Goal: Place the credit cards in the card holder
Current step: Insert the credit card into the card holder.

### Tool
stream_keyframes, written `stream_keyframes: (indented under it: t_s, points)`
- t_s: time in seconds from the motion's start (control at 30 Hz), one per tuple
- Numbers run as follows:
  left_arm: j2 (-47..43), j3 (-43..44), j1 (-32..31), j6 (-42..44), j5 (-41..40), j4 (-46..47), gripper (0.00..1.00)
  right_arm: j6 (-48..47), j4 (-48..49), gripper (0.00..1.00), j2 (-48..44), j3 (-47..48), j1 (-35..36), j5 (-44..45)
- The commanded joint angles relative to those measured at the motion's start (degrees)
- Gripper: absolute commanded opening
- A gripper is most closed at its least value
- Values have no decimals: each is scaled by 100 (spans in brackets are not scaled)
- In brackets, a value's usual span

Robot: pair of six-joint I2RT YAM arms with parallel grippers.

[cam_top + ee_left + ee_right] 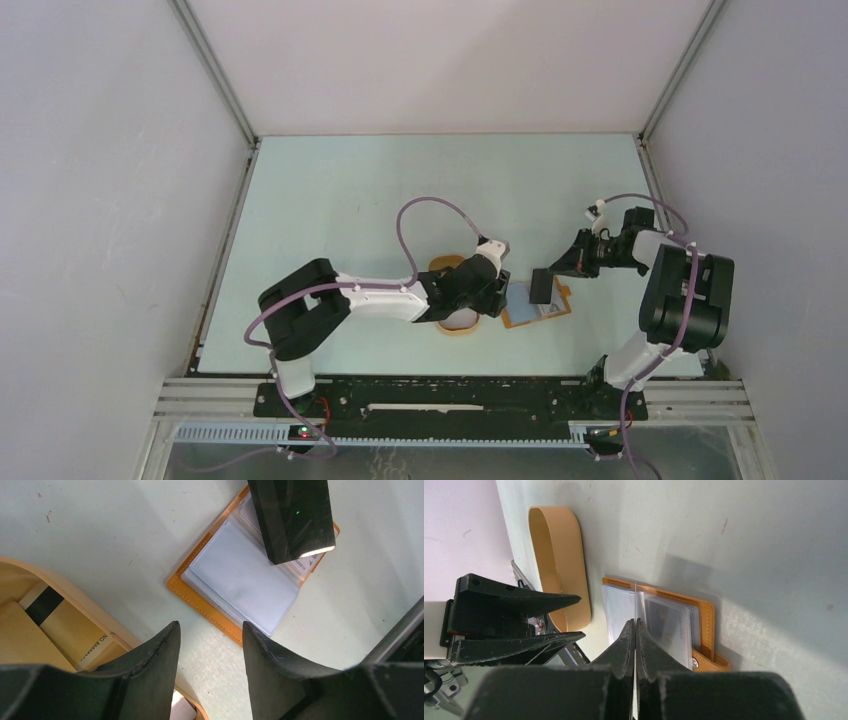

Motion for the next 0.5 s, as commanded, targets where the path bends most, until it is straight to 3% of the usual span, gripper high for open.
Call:
stream_keyframes:
  t_s: [0.0,0.47]
  points:
    - [-357,-240,36,40,260,12,55,-100,-160,0,211,202,118,-338]
    - [-233,-242,-140,-630,633,364,57,-191,-428,0,298,262,377,-217]
